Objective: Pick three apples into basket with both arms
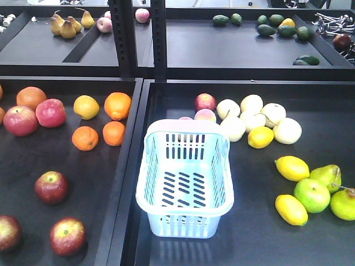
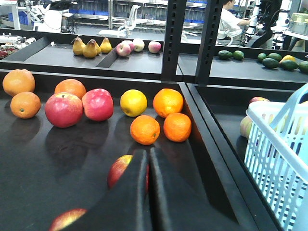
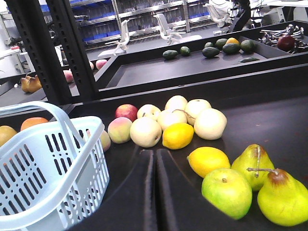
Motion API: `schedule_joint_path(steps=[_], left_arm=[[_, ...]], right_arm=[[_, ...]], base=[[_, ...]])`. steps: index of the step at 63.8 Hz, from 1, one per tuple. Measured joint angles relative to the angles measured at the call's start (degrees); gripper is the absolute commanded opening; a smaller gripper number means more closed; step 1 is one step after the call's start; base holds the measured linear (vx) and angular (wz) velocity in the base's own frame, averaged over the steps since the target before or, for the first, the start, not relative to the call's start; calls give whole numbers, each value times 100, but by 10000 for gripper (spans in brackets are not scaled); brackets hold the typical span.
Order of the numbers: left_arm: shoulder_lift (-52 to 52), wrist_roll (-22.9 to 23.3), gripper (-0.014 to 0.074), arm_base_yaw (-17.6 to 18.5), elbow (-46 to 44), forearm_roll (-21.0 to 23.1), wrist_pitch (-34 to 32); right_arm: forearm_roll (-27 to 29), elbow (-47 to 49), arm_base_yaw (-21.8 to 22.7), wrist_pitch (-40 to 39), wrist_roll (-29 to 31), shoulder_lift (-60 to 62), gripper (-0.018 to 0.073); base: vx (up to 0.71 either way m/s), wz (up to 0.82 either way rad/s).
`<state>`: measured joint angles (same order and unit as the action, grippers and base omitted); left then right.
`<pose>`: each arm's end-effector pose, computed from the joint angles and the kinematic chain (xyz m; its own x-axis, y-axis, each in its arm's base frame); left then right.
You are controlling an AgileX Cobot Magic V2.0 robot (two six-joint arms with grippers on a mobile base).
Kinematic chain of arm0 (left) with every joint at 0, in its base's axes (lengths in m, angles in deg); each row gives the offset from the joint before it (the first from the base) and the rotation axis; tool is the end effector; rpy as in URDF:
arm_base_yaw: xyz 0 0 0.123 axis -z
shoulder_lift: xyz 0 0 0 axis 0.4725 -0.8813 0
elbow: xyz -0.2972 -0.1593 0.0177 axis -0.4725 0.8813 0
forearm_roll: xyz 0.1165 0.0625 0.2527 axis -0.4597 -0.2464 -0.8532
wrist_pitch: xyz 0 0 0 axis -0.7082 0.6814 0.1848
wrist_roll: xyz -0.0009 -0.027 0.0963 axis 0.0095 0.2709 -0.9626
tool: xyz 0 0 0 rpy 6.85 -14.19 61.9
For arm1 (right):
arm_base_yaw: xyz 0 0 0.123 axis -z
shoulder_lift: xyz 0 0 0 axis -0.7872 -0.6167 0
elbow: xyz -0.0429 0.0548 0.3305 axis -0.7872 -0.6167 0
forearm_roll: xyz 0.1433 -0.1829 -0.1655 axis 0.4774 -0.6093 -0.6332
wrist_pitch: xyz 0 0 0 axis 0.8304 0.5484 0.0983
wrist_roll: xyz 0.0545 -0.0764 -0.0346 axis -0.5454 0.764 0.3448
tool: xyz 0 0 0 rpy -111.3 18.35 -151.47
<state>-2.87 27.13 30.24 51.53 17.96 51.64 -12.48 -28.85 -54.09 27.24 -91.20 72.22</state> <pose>0.0460 -0.0007 0.1865 -0.1081 -0.1120 -0.9878 0.0147 0.9933 -0.1143 0.0464 0.0005 0.1900 -0.0708 0.1650 -0.9837 -0.0136 0.9860 0.1664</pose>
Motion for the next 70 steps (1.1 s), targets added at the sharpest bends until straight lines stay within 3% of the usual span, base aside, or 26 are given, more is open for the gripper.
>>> schedule_joint_path(steps=[70], left_arm=[[0,0,-6,0,0,0,0]], right_arm=[[0,0,0,0,0,0,-8]], base=[[4,-1]])
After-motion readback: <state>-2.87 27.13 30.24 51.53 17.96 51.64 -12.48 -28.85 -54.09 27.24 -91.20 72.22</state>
